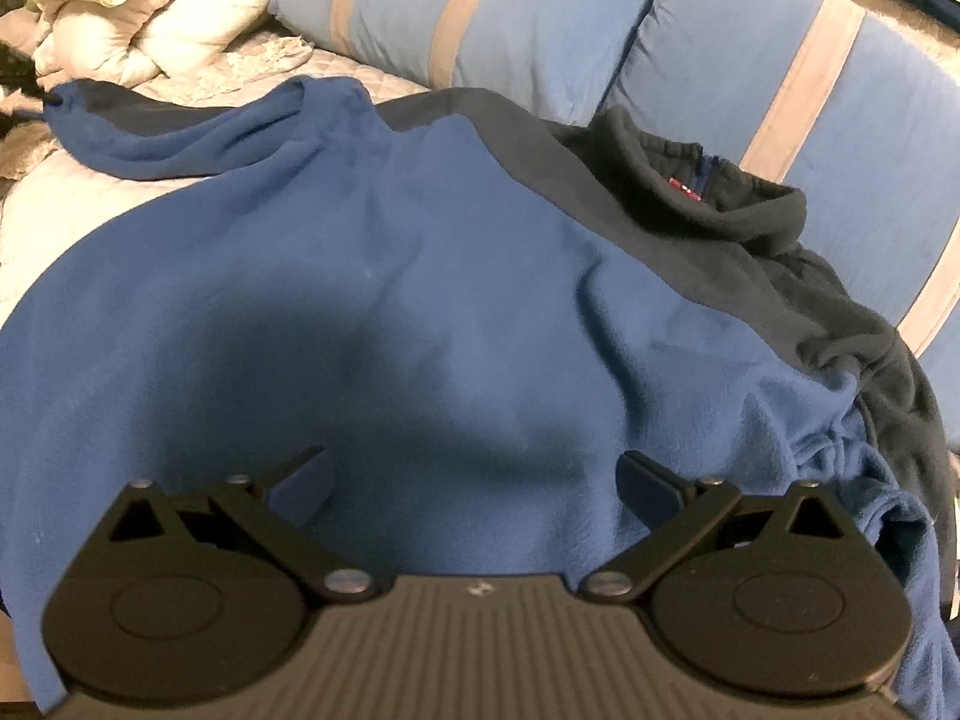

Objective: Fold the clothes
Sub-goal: 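Grasp the blue sleeve cuff with the left tool and lift it high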

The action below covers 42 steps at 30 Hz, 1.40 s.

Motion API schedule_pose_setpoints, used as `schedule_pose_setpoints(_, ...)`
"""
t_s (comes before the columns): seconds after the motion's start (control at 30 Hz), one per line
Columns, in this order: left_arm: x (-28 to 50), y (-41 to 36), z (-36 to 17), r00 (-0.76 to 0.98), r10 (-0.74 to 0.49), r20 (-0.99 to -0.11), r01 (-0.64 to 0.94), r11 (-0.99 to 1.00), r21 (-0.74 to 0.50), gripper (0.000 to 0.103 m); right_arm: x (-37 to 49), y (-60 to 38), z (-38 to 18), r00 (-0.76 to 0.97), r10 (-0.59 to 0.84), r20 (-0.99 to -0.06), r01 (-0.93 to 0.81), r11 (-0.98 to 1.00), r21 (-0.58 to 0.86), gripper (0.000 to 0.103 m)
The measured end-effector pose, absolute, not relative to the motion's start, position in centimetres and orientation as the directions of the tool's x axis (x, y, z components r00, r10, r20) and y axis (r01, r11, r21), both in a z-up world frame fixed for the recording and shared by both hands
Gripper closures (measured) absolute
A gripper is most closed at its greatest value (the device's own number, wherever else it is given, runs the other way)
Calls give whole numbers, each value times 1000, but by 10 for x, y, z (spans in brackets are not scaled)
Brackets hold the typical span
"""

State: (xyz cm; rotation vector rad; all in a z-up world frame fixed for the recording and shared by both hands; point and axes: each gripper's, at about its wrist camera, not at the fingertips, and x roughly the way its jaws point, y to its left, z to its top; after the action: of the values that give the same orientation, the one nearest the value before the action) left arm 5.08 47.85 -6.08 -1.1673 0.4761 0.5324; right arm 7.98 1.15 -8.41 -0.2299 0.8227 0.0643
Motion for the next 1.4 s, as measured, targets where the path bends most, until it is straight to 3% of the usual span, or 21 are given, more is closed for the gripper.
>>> schedule_pose_setpoints(0.17,77,461,-7,767,193,-612,-599,554,-577,83,78,10,-79,704,-24,-710,-139,975,-171,0)
schedule_pose_setpoints(0.33,113,430,48,776,205,-596,-516,750,-414,83,76,15,-63,776,77,-626,-168,982,-88,0)
schedule_pose_setpoints(0.63,177,415,155,847,306,-435,-445,856,-263,84,126,74,-49,831,191,-522,-258,964,-58,8)
schedule_pose_setpoints(0.77,200,423,184,850,377,-368,-486,830,-272,84,168,117,-59,849,199,-490,-286,952,-109,21)
schedule_pose_setpoints(0.93,227,433,193,852,388,-351,-499,804,-323,85,220,156,-84,883,142,-448,-245,953,-181,34)
schedule_pose_setpoints(0.97,232,433,192,850,390,-354,-503,801,-324,85,228,163,-90,882,135,-451,-250,946,-205,42)
schedule_pose_setpoints(1.0,236,432,190,849,389,-357,-504,800,-325,85,237,171,-96,881,129,-454,-255,940,-228,60)
schedule_pose_setpoints(1.07,242,431,185,849,383,-363,-502,799,-331,85,254,183,-109,853,112,-510,-283,920,-272,77)
schedule_pose_setpoints(1.17,248,432,183,857,369,-360,-489,801,-344,85,266,202,-124,809,109,-578,-364,865,-345,78)
schedule_pose_setpoints(1.4,255,402,215,924,276,-264,-363,850,-382,87,268,221,-134,801,60,-596,-396,799,-453,77)
